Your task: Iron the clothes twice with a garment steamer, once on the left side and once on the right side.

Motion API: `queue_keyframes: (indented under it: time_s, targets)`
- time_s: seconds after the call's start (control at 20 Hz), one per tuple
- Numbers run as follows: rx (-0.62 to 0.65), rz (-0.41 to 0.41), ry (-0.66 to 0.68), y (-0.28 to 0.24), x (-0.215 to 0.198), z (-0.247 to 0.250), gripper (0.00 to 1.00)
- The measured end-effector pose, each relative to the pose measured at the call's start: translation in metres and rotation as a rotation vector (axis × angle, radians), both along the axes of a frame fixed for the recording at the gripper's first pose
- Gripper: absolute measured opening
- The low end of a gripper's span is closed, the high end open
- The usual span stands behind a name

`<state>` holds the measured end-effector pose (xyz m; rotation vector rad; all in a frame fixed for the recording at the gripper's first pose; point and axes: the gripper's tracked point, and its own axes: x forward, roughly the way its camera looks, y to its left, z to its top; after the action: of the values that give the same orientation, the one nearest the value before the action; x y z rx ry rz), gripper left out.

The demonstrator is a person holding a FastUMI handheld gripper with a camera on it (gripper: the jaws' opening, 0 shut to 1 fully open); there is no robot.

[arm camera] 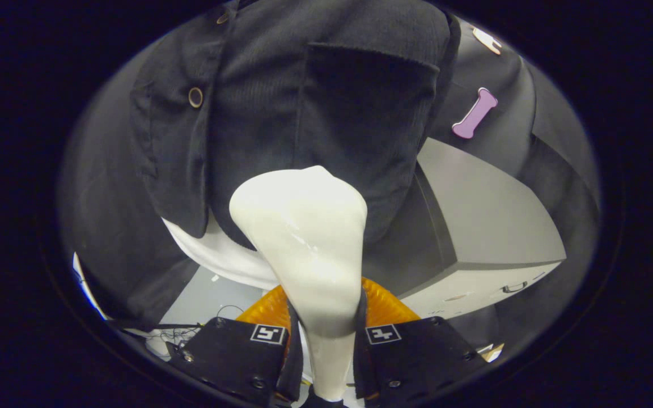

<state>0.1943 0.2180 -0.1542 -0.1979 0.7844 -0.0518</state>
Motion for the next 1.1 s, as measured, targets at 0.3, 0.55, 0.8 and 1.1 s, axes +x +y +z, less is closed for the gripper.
queue_keyframes:
  time_s: [0.3,0.55,0.8,1.1]
  targets:
    - [0.008,0.062,-0.053,0.028,-0.005,0.025,0.38]
    - [0.038,0.144,-0.150,0.071,-0.014,0.078,0.39]
    - [0.086,0.216,-0.277,0.112,-0.018,0.146,0.38]
    - [0.131,0.255,-0.417,0.155,-0.011,0.228,0.38]
